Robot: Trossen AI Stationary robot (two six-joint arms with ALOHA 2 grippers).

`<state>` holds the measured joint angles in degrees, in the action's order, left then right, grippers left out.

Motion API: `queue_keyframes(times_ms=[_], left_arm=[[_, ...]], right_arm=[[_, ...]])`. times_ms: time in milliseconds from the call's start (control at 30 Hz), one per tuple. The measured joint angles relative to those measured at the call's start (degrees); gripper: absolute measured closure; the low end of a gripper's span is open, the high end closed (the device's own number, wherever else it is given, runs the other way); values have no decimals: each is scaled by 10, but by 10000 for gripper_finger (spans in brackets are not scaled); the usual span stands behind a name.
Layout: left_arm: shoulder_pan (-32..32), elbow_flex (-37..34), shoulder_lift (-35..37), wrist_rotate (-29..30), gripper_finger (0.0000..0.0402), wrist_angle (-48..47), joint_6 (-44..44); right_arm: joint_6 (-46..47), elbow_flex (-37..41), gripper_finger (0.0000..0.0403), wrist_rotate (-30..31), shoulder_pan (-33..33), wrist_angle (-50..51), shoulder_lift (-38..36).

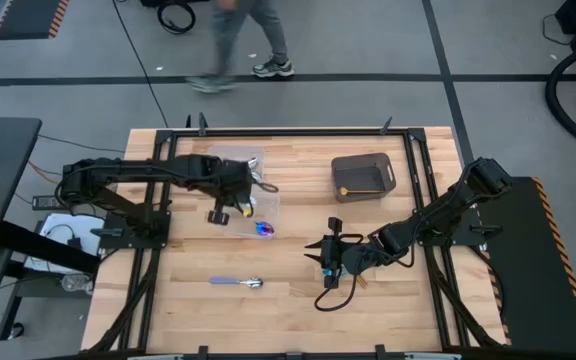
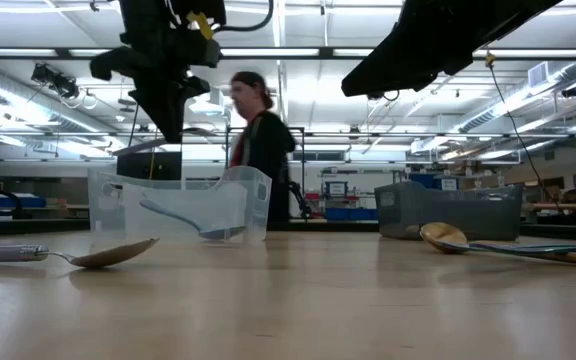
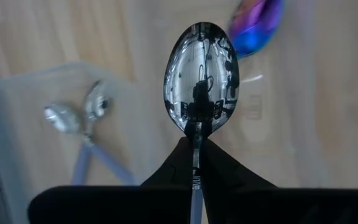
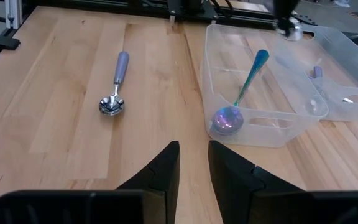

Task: Sort silverware by color (type)
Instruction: Put the purple spoon into the top transparent bin

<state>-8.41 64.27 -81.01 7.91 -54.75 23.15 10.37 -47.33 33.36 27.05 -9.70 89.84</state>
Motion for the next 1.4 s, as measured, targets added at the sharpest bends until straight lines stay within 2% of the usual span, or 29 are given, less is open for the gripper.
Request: queue_keyframes(times_ms=[367, 700, 1067, 1400], left_arm=[[-99, 0, 0, 1, 385, 53, 105], [-156, 0, 0, -15, 385, 104, 147], [-249, -4, 0, -94, 385, 159, 106], [-290, -107, -1, -98, 385, 273, 45]], right_arm=[[4, 0, 308, 0, 0, -1, 0], [17, 0, 308, 0, 3, -1, 0], [45, 0, 308, 16, 25, -1, 0], [66, 0, 308, 59, 50, 0, 0]])
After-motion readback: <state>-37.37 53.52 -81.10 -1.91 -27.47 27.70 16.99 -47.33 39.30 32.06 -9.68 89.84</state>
